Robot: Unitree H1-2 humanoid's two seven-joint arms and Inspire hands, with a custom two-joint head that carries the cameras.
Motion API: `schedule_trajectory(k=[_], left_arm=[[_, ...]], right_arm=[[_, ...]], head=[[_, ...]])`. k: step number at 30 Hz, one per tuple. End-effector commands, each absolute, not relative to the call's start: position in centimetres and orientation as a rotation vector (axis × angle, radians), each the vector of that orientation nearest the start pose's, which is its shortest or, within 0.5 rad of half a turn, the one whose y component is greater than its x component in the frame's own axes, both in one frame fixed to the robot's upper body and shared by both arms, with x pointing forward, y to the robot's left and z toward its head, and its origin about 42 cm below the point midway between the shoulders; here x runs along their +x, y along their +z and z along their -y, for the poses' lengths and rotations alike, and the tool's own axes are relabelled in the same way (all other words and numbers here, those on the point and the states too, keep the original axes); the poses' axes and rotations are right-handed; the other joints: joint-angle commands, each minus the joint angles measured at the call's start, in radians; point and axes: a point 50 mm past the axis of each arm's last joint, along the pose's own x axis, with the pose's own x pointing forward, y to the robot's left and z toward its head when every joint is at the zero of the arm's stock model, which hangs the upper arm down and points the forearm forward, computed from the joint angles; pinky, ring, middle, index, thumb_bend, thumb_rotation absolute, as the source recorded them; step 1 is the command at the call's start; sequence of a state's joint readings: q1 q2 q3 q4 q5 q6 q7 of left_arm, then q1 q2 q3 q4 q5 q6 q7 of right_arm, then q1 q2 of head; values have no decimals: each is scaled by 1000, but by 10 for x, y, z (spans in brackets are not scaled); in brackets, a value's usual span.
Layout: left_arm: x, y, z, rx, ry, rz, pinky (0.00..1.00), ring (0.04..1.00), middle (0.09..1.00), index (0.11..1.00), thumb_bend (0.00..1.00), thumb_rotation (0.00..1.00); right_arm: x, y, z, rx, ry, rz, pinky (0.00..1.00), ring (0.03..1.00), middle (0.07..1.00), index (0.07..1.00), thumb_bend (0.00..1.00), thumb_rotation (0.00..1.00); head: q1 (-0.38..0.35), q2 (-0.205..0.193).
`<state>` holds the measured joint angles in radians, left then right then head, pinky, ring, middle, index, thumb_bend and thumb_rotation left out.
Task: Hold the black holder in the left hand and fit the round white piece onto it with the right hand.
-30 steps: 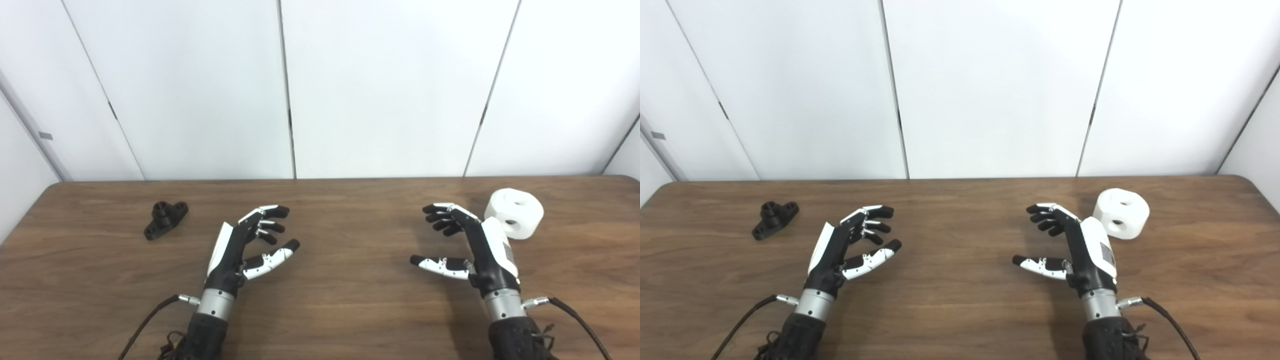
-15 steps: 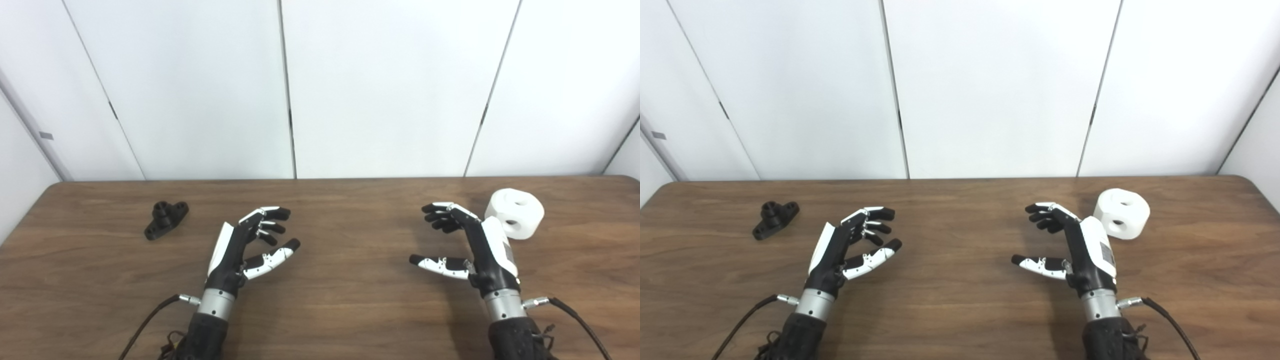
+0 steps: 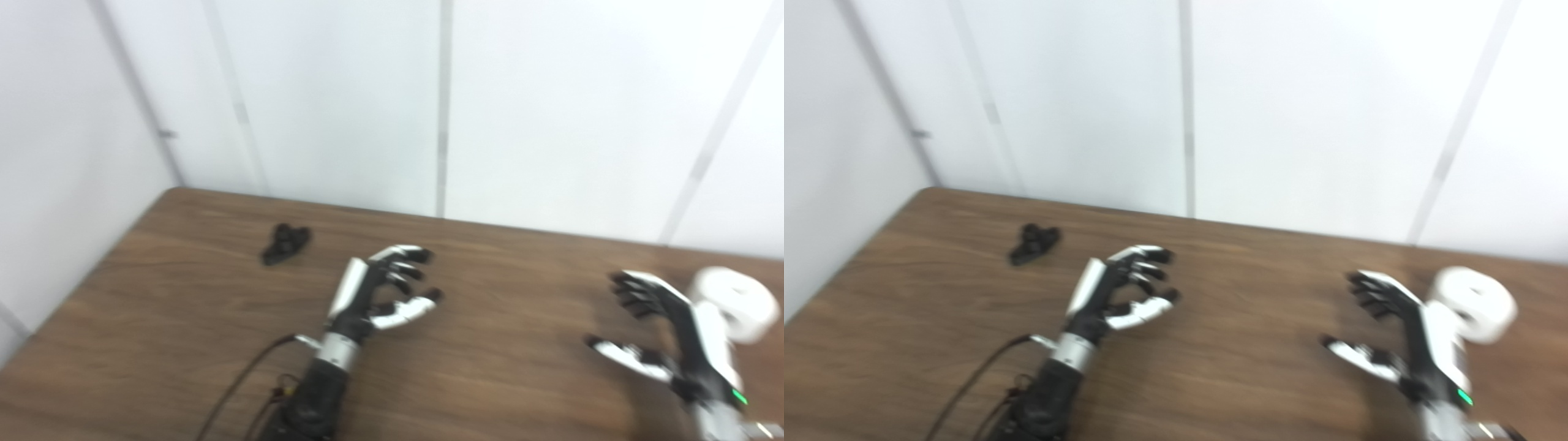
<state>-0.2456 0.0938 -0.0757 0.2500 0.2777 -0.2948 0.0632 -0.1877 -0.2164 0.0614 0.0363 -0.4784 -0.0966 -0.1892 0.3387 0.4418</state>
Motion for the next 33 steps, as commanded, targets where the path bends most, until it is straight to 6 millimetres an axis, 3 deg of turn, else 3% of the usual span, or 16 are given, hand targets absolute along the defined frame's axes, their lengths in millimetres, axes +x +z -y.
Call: schedule_trajectory(k=[1, 5, 11, 18, 26, 33], left_arm=[[363, 123, -192, 359, -119, 321, 497, 626, 729, 706, 694, 280], [364, 119, -186, 355, -126, 315, 494, 612, 717, 701, 684, 240], [364, 112, -180, 359, -125, 289, 504, 633, 723, 703, 713, 281], [367, 110, -178, 374, -113, 293, 502, 638, 728, 702, 710, 279], [367, 121, -183, 375, -102, 310, 499, 627, 711, 686, 711, 156], [377, 144, -205, 437, -114, 354, 498, 613, 670, 651, 739, 15]], right_arm=[[345, 173, 261, -648, -107, 401, 533, 607, 657, 686, 606, 45], [345, 171, 267, -639, -116, 375, 542, 620, 665, 690, 614, 18], [345, 166, 272, -625, -116, 366, 549, 627, 672, 693, 621, 0], [349, 161, 278, -650, -119, 361, 557, 612, 646, 686, 618, 17], [349, 165, 281, -653, -119, 363, 569, 621, 649, 679, 624, 2], [349, 166, 282, -651, -115, 366, 574, 628, 655, 679, 621, 1]], head=[[8, -2], [41, -26], [59, -68], [72, -67], [79, -56], [83, -49]])
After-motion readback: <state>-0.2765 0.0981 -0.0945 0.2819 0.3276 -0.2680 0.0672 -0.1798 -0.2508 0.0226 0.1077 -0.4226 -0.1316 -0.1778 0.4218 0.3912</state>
